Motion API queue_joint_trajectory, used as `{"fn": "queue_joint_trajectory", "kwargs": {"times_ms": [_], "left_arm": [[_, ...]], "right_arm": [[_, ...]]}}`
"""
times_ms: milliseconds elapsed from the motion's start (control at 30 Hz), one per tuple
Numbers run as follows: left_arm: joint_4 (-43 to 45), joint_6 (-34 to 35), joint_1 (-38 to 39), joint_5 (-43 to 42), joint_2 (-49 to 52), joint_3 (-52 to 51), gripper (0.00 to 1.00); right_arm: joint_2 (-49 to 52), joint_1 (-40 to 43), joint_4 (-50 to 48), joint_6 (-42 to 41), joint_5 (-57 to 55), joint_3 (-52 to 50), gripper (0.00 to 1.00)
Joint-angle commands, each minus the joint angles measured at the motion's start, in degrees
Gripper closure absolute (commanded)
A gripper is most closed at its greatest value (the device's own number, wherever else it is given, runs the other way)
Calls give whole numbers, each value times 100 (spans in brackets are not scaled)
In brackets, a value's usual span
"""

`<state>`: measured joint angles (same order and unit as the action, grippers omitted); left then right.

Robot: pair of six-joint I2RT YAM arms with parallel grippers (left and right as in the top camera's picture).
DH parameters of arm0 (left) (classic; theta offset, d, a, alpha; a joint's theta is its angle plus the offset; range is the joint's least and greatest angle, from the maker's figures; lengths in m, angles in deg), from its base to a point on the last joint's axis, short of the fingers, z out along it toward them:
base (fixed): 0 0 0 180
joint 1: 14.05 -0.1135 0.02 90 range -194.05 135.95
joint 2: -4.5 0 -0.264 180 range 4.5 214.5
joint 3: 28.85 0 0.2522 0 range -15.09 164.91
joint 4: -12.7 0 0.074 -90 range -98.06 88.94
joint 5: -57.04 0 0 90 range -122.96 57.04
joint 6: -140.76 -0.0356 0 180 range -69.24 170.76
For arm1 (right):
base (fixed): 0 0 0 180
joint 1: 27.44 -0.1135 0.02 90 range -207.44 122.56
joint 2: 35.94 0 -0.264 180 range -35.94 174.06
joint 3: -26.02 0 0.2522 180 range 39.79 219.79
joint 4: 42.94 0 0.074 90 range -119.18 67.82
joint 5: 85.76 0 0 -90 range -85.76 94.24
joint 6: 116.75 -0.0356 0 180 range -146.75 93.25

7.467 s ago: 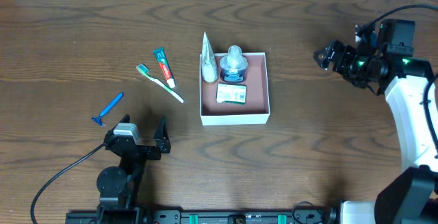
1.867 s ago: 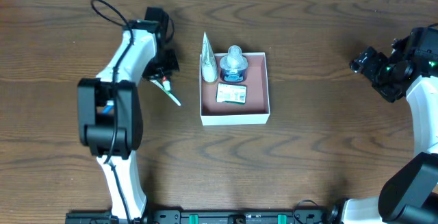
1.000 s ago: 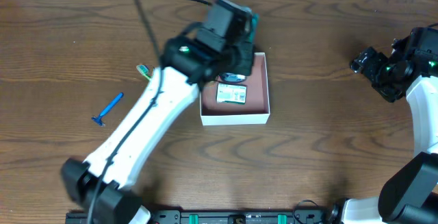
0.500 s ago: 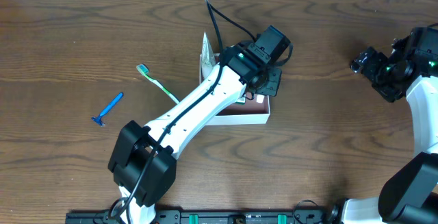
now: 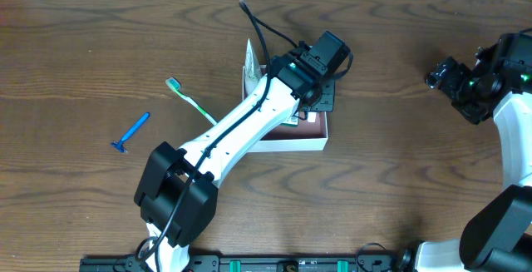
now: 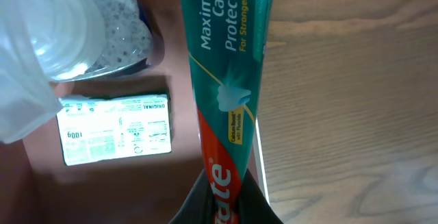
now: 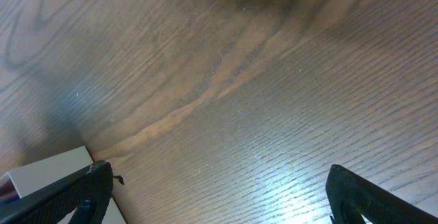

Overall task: Pack container
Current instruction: 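Lift the toothpaste tube and carry it over the box, then lower the tube into the box's right side and release it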

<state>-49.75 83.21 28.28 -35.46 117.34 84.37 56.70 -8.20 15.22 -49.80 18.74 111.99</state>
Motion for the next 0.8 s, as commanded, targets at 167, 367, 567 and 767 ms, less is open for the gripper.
{"fn": "queue_joint_trajectory", "kwargs": {"times_ms": [167, 367, 567, 767], "left_arm": [[15, 234, -13, 175, 35, -72, 71], [227, 166, -13, 175, 35, -72, 38], [334, -225, -13, 168, -52, 70, 37], [-22, -437, -13, 173, -680, 376, 36]], "right_arm": [[15, 35, 17, -48, -17, -4, 1], [15, 35, 17, -50, -15, -4, 1], [15, 35, 17, -50, -15, -7, 1], [15, 35, 17, -50, -15, -4, 1]]}}
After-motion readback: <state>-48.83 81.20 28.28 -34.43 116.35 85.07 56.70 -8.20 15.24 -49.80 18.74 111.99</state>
